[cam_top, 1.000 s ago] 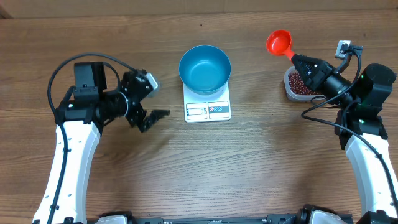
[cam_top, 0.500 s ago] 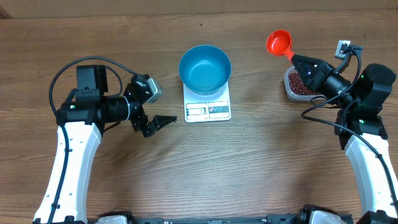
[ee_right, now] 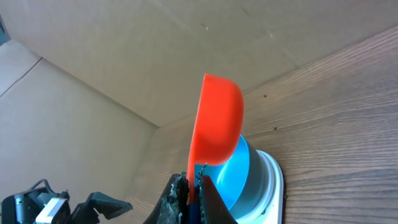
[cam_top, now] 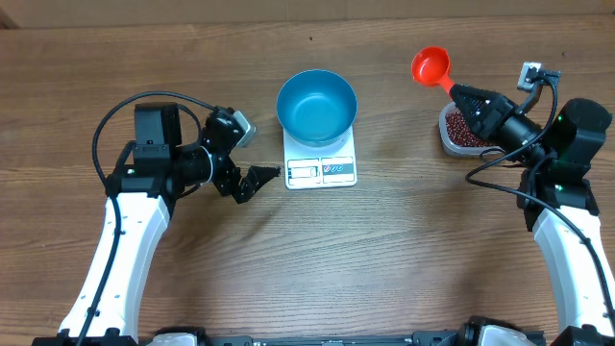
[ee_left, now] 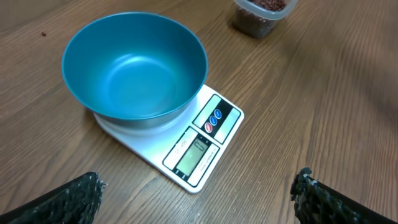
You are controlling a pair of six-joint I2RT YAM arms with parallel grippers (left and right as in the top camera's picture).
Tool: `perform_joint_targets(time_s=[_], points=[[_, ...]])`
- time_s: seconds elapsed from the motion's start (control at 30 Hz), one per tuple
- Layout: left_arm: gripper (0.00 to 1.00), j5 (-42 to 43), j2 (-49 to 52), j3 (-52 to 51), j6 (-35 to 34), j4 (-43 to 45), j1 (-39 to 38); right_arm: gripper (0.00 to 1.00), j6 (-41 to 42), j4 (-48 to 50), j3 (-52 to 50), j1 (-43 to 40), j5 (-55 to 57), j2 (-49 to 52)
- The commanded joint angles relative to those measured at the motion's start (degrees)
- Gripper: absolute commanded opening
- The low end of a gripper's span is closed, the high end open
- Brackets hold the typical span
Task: Scoop item into bowl and weigh 150g on scale
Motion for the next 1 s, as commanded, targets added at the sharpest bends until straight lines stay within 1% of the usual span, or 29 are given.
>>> perform_joint_targets(time_s=[0.0, 0.27, 0.4, 0.6, 0.67, 0.7, 0.73, 0.83, 0.87, 0.9, 0.97], points=[[1.0, -2.75, -0.17, -0.59, -1.57, 0.04, -0.22, 0.04, 0.17, 0.31, 1.36, -0.22, -0.52, -0.11], [1.0, -13.75, -0.17, -0.59, -1.6, 0.0, -0.22, 0.04, 0.17, 0.33, 1.36, -0.22, -0.52, -0.11], [1.0, -17.53, -0.17, -0.59, -1.6, 0.02, -0.22, 0.04, 0.17, 0.33, 1.36, -0.22, -0.52, -0.11], [1.0, -18.93, -0.17, -0.59, -1.66, 0.02, -0.22, 0.04, 0.17, 0.33, 1.36, -0.22, -0.52, -0.11], [1.0, -16.79, -0.17, -0.59, -0.79, -0.35, -0.22, 0.04, 0.17, 0.31, 1.36, -0.22, -0.52, -0.11], [1.0, -15.1, -0.17, -0.59, 1.51, -0.46, -0.22, 0.04, 0.17, 0.33, 1.36, -0.22, -0.52, -0.11], [1.0, -12.41, -0.17, -0.59, 5.57, -1.11, -0.22, 0.04, 0.17, 0.31, 1.36, -0.22, -0.52, -0.11], [1.0, -4.04, -0.17, -0.59, 22.23, -5.68, -0.22, 0.04, 0.17, 0.31, 1.36, -0.22, -0.52, -0.11], [1.0, -3.15, -0.17, -0.59, 25.22, -6.95, -0.22, 0.04, 0.17, 0.31, 1.36, -0.22, -0.55, -0.11], [1.0, -3.17, -0.17, -0.59, 26.75, -8.15, -0.22, 0.04, 0.17, 0.28, 1.36, -0.22, -0.55, -0.11], [1.0, -4.07, -0.17, -0.59, 26.75, -9.66, -0.22, 0.04, 0.17, 0.31, 1.36, -0.22, -0.52, -0.11]])
